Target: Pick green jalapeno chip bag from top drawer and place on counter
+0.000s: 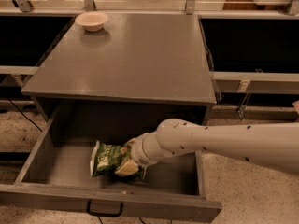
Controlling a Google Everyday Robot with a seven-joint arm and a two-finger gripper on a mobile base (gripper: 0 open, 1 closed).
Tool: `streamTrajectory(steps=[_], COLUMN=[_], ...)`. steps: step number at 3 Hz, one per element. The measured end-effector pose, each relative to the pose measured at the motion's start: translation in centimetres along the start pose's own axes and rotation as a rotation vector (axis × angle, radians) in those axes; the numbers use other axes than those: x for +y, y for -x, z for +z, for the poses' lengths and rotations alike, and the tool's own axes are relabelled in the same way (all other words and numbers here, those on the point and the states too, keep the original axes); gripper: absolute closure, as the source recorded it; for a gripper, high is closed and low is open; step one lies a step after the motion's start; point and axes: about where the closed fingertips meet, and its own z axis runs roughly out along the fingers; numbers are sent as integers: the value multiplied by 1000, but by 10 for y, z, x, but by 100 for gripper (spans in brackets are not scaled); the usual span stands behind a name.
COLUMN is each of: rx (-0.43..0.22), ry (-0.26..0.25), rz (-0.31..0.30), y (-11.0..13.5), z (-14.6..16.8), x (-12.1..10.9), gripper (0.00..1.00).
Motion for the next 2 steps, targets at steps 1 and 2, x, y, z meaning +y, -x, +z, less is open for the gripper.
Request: streamTrajectory(steps=[1, 2], rx=[0, 0], ry=[0, 0], rz=[0, 0], y=[0, 0], z=[0, 0], x=[0, 0], gripper=[66, 88])
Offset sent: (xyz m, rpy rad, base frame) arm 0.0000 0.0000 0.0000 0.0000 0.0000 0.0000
